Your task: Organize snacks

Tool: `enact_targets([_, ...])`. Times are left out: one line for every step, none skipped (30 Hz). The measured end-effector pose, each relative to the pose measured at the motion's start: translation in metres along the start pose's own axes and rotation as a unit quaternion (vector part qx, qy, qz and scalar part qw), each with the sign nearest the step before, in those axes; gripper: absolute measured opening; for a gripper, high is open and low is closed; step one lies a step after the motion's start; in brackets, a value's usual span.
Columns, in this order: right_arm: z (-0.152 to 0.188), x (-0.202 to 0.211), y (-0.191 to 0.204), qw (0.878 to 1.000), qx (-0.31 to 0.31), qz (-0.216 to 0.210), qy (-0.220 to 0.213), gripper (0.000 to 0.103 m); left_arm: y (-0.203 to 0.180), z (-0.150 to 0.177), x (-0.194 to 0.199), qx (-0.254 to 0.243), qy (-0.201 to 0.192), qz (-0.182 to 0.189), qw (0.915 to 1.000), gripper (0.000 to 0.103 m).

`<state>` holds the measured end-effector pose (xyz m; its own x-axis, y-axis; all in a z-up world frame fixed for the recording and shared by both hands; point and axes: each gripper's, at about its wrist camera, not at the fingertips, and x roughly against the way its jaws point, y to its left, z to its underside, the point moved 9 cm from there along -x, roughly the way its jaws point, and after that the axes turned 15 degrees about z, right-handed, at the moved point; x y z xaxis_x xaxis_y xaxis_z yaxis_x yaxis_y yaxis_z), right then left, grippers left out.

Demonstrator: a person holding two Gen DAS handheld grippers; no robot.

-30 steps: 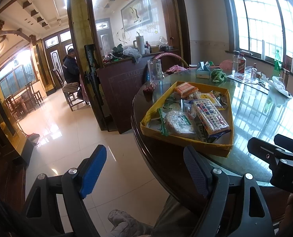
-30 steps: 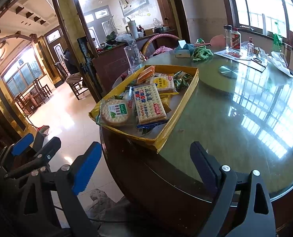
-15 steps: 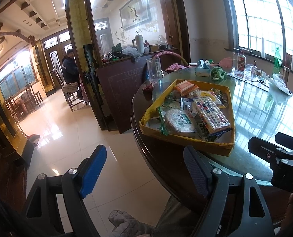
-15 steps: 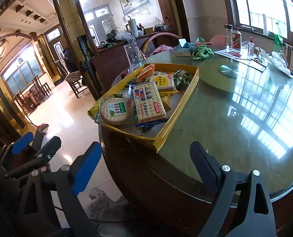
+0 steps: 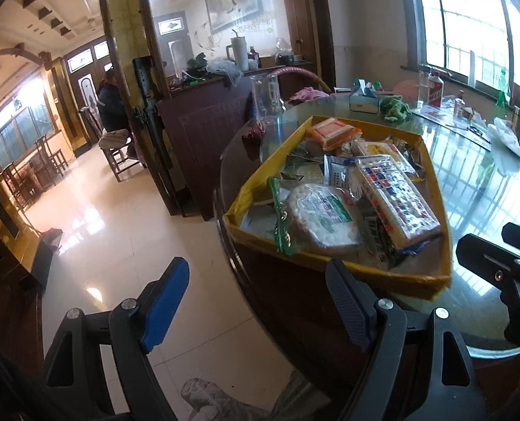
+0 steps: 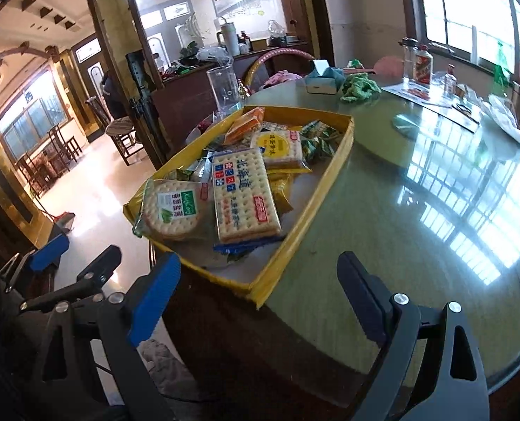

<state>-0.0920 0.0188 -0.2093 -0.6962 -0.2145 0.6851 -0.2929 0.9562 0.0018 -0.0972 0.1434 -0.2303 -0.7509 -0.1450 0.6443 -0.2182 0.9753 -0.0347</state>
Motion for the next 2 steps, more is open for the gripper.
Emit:
enact_targets([-0.0024, -0.0027, 0.0016, 1.000, 0.004, 0.000, -0.003, 0.091, 0.0002, -0.0006, -0.0030, -0.001, 0.000, 0.001, 1.0000, 0.080])
enact_targets([-0.0052, -0.0053, 0.0030, 1.000, 0.008, 0.000, -0.007, 0.091, 0.0007, -0.0016, -0.0059, -0.001, 0.001, 0.002, 1.0000, 0.080])
